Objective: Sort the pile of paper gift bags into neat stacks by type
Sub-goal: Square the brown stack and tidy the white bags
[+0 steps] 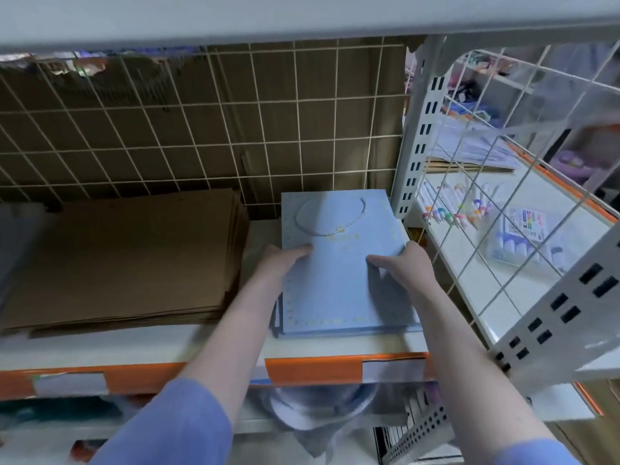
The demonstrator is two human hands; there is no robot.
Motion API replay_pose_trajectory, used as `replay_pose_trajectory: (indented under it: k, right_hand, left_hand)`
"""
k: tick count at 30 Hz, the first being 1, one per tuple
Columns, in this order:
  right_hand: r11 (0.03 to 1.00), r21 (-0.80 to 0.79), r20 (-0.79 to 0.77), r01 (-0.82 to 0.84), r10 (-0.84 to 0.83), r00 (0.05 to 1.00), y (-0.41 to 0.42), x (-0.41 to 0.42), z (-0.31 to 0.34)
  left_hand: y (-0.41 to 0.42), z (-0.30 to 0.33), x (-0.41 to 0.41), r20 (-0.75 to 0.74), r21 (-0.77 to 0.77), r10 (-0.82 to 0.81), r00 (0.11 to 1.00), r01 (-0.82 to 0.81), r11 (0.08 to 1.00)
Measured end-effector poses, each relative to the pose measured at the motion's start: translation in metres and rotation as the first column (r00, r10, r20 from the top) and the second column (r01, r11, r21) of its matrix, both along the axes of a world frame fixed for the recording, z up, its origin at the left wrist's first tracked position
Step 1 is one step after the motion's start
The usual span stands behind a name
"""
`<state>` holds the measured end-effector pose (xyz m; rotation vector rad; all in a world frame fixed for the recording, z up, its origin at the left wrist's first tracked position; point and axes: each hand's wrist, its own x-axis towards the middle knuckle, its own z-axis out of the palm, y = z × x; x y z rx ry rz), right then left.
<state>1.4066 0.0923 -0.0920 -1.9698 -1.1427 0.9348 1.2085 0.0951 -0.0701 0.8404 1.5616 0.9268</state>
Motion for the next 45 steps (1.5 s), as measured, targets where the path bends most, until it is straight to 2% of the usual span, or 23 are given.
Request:
replay_pose_trajectory:
  k: [2, 4, 7, 12, 15, 19, 23, 26, 28, 31, 35, 38, 45]
  right_hand:
    - [0.999, -0.033, -0.181, 0.021, -0.027, 0.983, 0.004, 0.002, 0.0]
    - [0.999, -0.039, -0.358, 0.036, -0.048, 0.932, 0.002, 0.004, 0.001]
    - [0.998, 0.051, -0.51, 0.035, -0.004, 0.86, -0.004, 0.005, 0.014]
    - [0.923, 0.38, -0.509, 0.063, 0.152, 0.848, -0.007, 0.003, 0.045]
    - [0.851, 0.526, -0.46, 0.005, 0.279, 0.843, -0.012, 0.0, 0.057]
    - [0.796, 0.6, -0.398, -0.081, 0.384, 0.833, -0.019, -0.006, 0.05]
    - [0.779, 0.626, -0.435, -0.038, 0.389, 0.812, -0.023, -0.009, 0.041]
    - [0.785, 0.619, -0.43, 0.003, 0.336, 0.838, -0.022, -0.01, 0.043]
    - [0.8, 0.6, -0.405, 0.012, 0.291, 0.867, -0.017, -0.01, 0.046]
    - [0.86, 0.509, -0.363, 0.027, 0.186, 0.913, -0.005, -0.007, 0.047]
    - [0.955, 0.297, -0.285, 0.016, 0.073, 0.956, 0.009, -0.004, 0.033]
    - [0.982, 0.187, -0.196, 0.024, 0.013, 0.981, 0.011, -0.006, 0.019]
    - [0.994, 0.11, 0.018, -0.014, 0.012, 1.0, 0.012, -0.013, -0.001]
  left_hand:
    - [0.002, -0.004, -0.002, 0.058, -0.025, 0.035, 0.998, -0.034, 0.999]
    - [-0.001, -0.005, -0.003, 0.111, 0.013, 0.041, 0.993, -0.043, 0.999]
    - [-0.005, -0.005, -0.008, 0.199, 0.128, 0.011, 0.98, -0.037, 0.991]
    - [-0.013, 0.02, -0.018, 0.188, 0.457, -0.092, 0.978, -0.004, 0.889]
    - [-0.013, 0.035, -0.025, 0.113, 0.563, -0.096, 0.989, 0.016, 0.826]
    - [-0.017, 0.032, -0.027, 0.057, 0.559, -0.08, 0.995, 0.035, 0.828]
    - [-0.025, 0.028, -0.023, 0.122, 0.607, -0.069, 0.99, -0.019, 0.794]
    - [-0.026, 0.033, -0.02, 0.136, 0.657, -0.081, 0.987, -0.029, 0.753]
    - [-0.02, 0.036, -0.018, 0.169, 0.636, -0.075, 0.983, -0.051, 0.77]
    - [-0.001, 0.034, -0.019, 0.172, 0.506, -0.082, 0.982, -0.016, 0.862]
    - [0.019, 0.022, -0.021, -0.002, 0.253, -0.04, 0.999, 0.039, 0.967]
    - [0.022, 0.014, -0.017, -0.095, 0.178, -0.066, 0.993, 0.082, 0.981]
    - [0.022, -0.006, -0.014, -0.27, 0.156, -0.096, 0.958, 0.142, 0.977]
